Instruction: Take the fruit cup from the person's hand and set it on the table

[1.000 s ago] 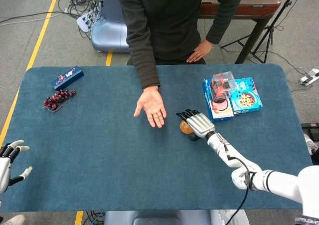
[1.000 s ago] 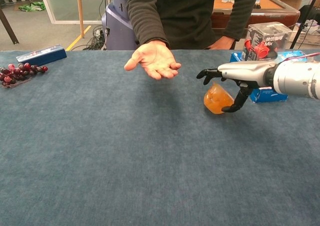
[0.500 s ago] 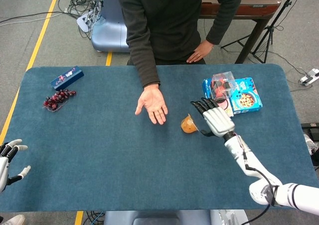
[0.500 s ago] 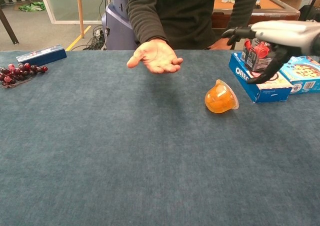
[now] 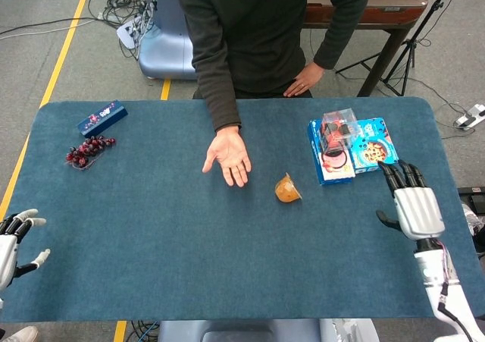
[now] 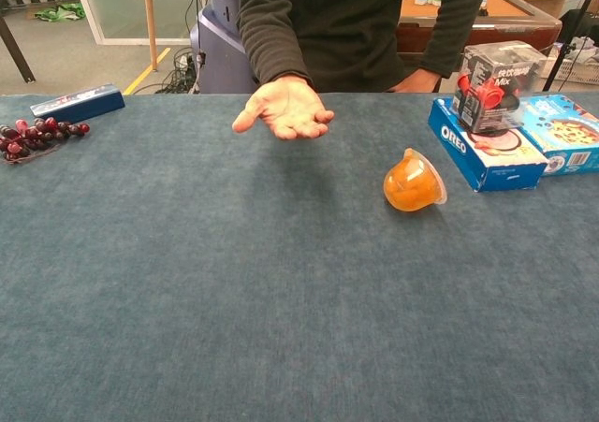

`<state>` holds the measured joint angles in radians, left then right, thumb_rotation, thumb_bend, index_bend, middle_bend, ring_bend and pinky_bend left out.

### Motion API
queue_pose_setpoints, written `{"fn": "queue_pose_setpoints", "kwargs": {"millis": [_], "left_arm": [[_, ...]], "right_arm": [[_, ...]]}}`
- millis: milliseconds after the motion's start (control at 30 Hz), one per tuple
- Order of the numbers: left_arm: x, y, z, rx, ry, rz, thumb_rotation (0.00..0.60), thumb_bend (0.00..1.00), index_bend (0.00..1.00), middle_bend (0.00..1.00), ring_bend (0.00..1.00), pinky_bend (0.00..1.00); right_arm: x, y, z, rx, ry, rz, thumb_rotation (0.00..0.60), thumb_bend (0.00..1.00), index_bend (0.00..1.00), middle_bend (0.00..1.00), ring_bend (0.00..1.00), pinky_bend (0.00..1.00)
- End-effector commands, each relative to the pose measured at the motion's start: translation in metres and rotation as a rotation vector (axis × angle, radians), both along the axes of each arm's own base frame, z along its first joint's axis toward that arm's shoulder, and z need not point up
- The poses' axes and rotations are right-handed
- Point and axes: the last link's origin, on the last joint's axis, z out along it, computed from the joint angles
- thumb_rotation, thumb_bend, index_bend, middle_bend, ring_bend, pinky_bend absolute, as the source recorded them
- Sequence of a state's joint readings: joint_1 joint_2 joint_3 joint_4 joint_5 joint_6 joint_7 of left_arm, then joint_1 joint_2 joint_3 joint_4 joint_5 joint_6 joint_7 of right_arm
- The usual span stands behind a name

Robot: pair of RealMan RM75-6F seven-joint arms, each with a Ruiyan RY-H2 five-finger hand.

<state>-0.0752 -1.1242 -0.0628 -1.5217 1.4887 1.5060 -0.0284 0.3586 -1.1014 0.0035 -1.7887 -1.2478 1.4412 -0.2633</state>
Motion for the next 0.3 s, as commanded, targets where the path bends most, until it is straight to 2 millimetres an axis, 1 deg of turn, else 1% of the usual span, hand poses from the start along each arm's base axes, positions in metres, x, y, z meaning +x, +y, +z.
{"fn": "queue_pose_setpoints", "kwargs": {"millis": [33, 133, 300], "left_arm": [[0.001, 0.001, -0.001, -0.002, 0.0, -0.004, 0.6, 0.2, 0.35, 0.22, 0.19, 0.25], [0.001, 0.003, -0.002, -0.002, -0.001, -0.005, 0.6, 0.2, 0.35, 0.22, 0.19, 0.25], [0.003, 0.006, -0.004, -0.006, -0.004, -0.015, 0.6, 0.2, 0.35, 0.22, 0.19, 0.25]], "right_arm": [[-0.013, 0.024, 0.007, -0.033, -0.006, -0.035, 0.6, 0.18, 0.0, 0.14, 0.0, 0.09], [-0.019, 0.034, 0.008, -0.047, -0.018, -0.047, 0.6, 0.18, 0.0, 0.15, 0.0, 0.09], [-0.018, 0.039, 0.008, -0.052, -0.026, -0.041, 0.6, 0.18, 0.0, 0.15, 0.0, 0.09]]}}
